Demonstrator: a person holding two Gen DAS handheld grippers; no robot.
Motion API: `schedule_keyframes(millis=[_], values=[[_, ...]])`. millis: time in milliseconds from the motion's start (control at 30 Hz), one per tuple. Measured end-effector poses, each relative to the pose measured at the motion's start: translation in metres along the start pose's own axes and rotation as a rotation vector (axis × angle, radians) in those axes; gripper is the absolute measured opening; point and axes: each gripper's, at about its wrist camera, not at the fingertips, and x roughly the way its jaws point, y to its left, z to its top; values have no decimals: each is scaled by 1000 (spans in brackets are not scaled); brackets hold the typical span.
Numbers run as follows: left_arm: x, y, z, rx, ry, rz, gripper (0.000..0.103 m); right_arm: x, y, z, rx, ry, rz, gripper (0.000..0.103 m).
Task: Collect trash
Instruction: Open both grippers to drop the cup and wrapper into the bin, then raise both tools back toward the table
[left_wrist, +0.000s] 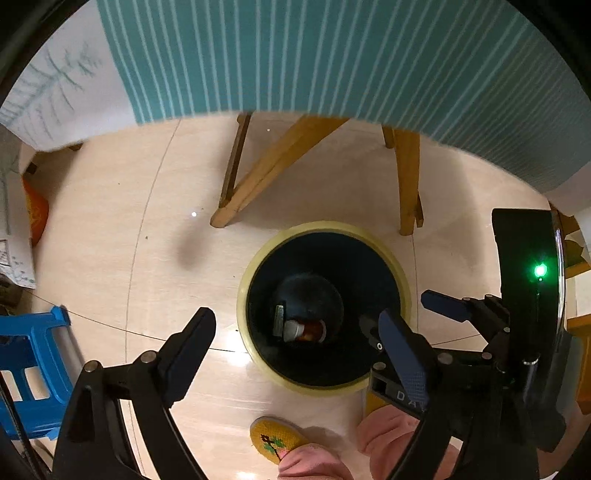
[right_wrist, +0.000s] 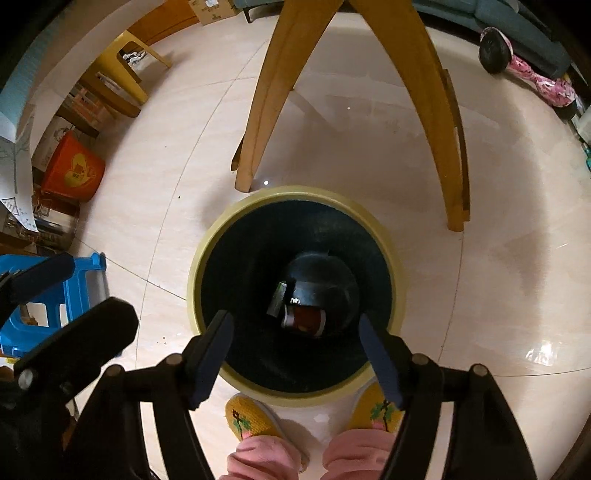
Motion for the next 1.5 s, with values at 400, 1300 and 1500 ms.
schedule_keyframes(millis=[400, 1300, 1500], values=[[-116, -2, 9, -32, -44, 10, 89, -83, -1, -12, 29, 14, -30, 72], [-416, 6, 53, 32, -393, 65, 89, -402, 44, 14, 49, -336, 25, 72], [-426, 10, 66, 44, -407, 70, 89, -424, 46, 35, 60, -378, 16, 71]])
